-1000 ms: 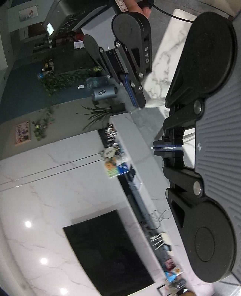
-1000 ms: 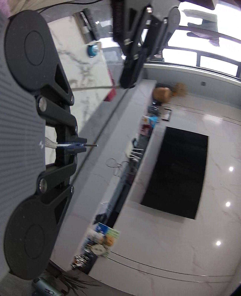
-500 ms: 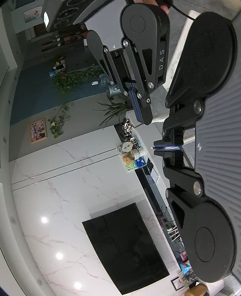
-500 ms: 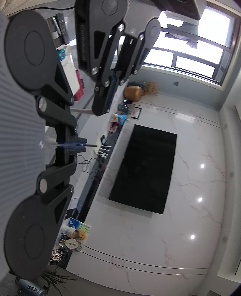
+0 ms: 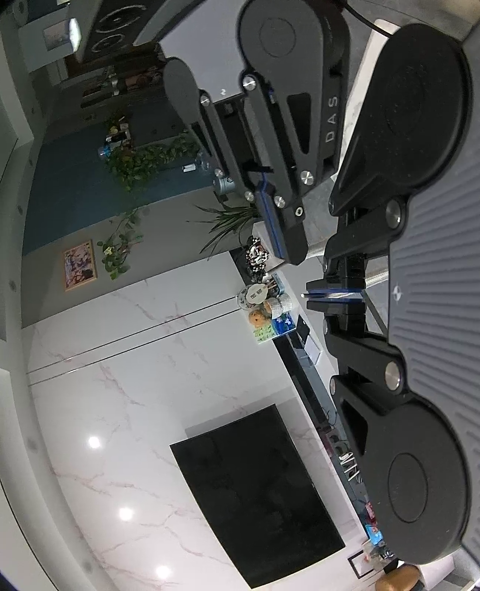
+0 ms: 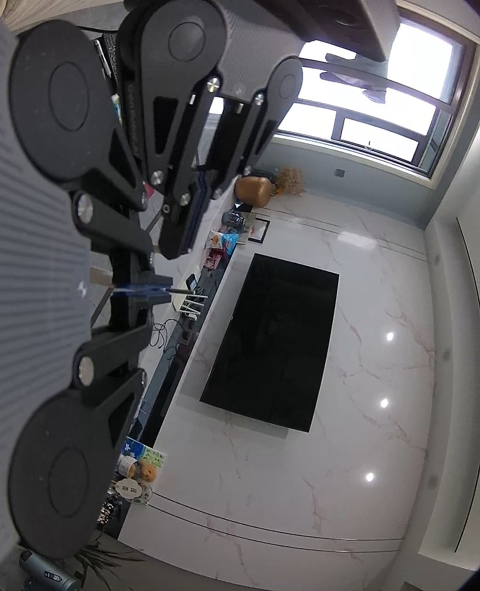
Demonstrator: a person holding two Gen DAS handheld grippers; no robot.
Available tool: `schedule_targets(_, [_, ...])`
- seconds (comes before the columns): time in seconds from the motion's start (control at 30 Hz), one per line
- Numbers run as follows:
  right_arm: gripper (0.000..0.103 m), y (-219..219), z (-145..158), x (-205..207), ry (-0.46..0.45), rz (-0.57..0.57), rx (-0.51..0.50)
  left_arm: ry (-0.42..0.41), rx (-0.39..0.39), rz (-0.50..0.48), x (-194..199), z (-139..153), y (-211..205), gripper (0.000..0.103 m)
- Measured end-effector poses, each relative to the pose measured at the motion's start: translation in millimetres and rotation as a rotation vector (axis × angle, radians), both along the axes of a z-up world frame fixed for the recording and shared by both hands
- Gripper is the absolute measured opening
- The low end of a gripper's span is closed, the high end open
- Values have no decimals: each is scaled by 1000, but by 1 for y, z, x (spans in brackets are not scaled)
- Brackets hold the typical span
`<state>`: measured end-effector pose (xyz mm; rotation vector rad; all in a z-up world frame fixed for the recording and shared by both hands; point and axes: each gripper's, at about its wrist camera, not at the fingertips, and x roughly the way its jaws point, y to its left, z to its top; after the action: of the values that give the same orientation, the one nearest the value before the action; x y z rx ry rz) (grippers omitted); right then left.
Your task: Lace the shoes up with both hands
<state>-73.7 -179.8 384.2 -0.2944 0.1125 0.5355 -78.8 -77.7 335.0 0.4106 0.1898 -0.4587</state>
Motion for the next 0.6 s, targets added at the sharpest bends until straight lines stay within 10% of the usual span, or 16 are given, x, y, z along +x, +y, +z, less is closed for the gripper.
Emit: schedule_targets(0.6, [2, -52, -115, 44, 185, -128, -164, 215, 182, 159, 52, -137, 63, 0])
